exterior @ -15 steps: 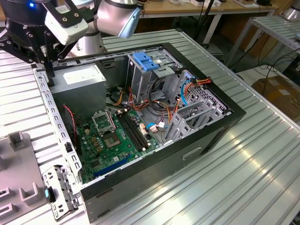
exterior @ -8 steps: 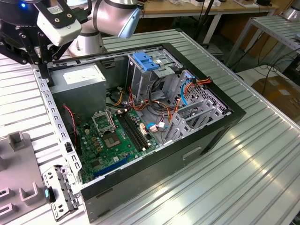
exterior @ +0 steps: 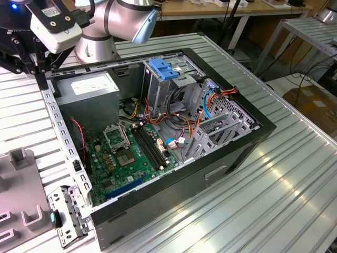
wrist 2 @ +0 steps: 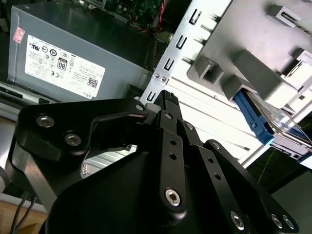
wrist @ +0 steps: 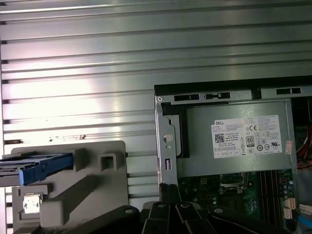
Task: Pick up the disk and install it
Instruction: 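Reach for the disk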
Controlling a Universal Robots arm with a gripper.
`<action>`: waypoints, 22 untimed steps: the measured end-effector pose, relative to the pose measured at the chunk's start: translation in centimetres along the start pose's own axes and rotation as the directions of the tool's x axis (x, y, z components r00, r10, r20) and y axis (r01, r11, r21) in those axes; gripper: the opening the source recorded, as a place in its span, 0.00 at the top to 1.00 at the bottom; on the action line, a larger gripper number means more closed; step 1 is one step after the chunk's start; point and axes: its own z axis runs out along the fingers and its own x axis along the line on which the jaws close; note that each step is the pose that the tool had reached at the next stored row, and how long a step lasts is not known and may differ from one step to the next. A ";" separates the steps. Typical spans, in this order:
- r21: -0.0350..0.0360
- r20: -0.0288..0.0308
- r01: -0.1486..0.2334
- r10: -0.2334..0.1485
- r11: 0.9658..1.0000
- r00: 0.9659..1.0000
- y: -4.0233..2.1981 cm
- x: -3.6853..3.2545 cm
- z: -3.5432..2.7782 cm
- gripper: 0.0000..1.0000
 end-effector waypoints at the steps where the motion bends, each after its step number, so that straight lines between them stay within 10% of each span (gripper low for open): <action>1: 0.000 0.000 0.000 0.000 1.000 1.000 -0.01 0.09 0.00 0.89; 22: -0.003 -0.008 0.000 0.000 1.000 1.000 -0.28 4.20 0.00 0.89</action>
